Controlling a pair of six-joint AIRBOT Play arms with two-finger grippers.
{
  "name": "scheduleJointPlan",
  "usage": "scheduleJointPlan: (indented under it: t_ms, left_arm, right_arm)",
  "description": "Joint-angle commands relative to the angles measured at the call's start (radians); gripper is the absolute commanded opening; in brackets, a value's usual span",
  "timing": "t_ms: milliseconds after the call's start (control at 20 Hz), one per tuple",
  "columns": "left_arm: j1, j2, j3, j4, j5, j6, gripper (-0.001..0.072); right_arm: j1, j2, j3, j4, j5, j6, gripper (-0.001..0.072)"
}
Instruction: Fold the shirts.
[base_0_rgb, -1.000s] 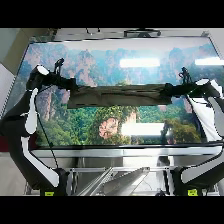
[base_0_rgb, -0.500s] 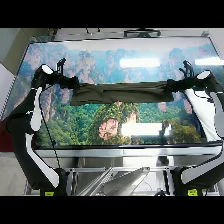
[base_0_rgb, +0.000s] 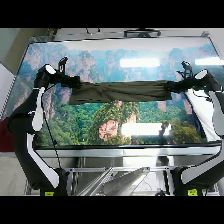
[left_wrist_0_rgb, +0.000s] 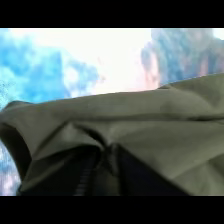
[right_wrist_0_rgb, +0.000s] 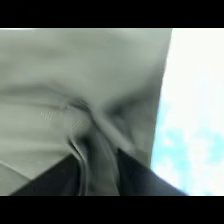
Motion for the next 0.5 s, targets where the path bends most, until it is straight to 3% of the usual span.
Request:
scheduleJointPlan:
  t_ms: [0,100,450]
  left_arm:
    - [-0.003,0.018,0.001,-0.019,-0.014,0.000,0.0296]
    - [0.007,0.054,0.001,-0.017,-0.020,0.000,0.0294]
    - [0.049,0.163,0.001,-0.016,-0.034,0.000,0.0293]
  right_arm:
    - [-0.001,0.012,0.035,-0.011,0.057,0.000,0.0329]
    - [-0.005,0.030,0.075,-0.063,0.071,0.003,0.0607]
    - [-0.014,-0.063,0.089,-0.018,0.067,0.035,0.0620]
